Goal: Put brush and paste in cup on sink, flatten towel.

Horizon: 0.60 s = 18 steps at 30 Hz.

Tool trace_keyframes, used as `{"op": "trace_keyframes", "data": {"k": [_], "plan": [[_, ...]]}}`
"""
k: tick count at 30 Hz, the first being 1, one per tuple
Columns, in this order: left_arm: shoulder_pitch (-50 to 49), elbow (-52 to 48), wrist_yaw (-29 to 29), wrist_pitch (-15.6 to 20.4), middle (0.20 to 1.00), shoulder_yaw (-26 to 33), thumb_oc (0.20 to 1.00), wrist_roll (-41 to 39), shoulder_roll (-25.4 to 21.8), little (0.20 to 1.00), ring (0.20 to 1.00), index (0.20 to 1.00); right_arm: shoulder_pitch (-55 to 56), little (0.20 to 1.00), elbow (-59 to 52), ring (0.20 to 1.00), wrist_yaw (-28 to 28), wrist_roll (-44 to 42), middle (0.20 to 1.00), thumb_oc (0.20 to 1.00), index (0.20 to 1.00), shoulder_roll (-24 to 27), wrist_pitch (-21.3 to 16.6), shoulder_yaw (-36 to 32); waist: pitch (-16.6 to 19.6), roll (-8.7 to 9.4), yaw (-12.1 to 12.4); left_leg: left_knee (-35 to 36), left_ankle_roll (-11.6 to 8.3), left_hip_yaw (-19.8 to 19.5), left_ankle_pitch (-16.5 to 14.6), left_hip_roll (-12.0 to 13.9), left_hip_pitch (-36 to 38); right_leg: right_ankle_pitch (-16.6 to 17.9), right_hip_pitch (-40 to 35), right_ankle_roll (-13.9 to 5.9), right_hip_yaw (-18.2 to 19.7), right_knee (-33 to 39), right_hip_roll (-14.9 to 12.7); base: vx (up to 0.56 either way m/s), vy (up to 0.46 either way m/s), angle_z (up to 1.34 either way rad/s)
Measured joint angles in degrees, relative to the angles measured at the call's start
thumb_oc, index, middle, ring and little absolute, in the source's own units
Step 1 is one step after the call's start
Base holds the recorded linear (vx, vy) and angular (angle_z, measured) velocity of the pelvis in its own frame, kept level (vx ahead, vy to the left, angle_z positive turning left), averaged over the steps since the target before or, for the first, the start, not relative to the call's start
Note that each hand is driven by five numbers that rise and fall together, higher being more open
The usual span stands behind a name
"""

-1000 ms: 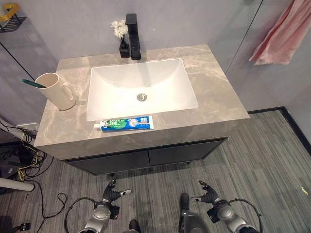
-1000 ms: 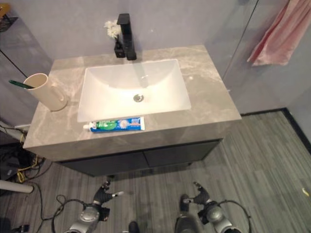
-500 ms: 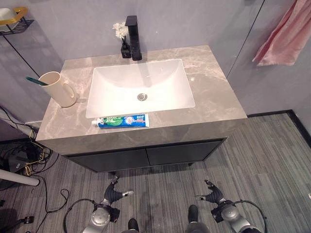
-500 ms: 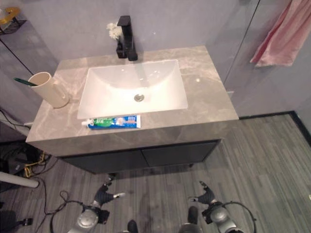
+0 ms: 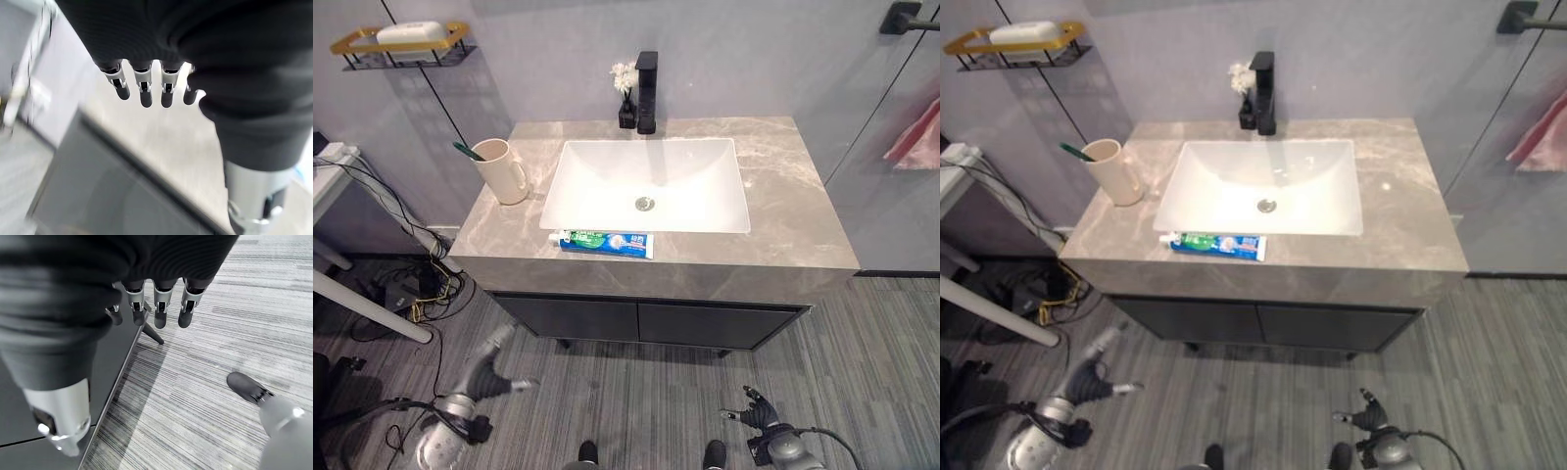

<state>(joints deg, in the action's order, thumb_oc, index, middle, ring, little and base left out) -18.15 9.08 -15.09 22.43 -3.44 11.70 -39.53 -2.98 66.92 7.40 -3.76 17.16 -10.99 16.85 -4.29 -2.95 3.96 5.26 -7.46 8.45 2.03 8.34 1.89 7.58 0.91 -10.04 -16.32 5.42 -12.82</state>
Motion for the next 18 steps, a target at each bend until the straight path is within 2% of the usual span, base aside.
{"op": "trace_keyframes", "data": {"k": [2,3,9,18], "plan": [[0.82,-4.49,-1.30,0.34,1.000,4.55,1.000,-0.16,-0.32,1.000,1.000,1.000,1.31,1.000,0.70,1.000,-0.05,-0.02,1.000,1.000,1.000,0.12,0.17,-0.95,0.19,0.21,-0.02,0.00,-0.18,-0.05,0.12,0.03,0.01,0.03,0.00,0.05,0.03,-0.01,-0.02,0.00,0.000,0.00],[1.71,-4.60,-1.95,0.64,1.000,4.89,1.000,-0.35,-0.32,1.000,1.000,1.000,1.56,1.000,0.70,1.000,-0.05,-0.02,1.000,1.000,1.000,0.20,0.18,-0.96,0.27,0.14,-0.04,0.01,-0.18,-0.05,0.13,0.01,0.05,0.03,-0.01,0.04,0.06,0.00,-0.02,0.00,0.000,0.00],[6.40,-6.13,-0.65,1.03,1.000,4.89,1.000,-2.88,-2.93,1.000,1.000,1.000,1.97,1.000,0.71,1.000,-0.88,0.03,1.000,1.000,1.000,0.20,0.78,-0.97,0.40,0.01,-1.93,0.01,-0.22,0.40,0.15,0.05,0.11,0.13,0.35,0.17,0.71,0.01,-0.01,0.00,0.011,-0.05],[11.97,-4.60,0.71,1.05,1.000,4.98,1.000,-4.53,-5.12,1.000,1.000,1.000,3.22,1.000,1.19,1.000,-1.68,0.07,1.000,1.000,1.000,0.14,0.87,-2.71,0.30,-0.23,-3.58,0.01,-0.21,4.52,0.14,0.07,0.27,1.54,3.24,0.50,4.85,0.00,0.75,0.00,0.018,-0.22]]}}
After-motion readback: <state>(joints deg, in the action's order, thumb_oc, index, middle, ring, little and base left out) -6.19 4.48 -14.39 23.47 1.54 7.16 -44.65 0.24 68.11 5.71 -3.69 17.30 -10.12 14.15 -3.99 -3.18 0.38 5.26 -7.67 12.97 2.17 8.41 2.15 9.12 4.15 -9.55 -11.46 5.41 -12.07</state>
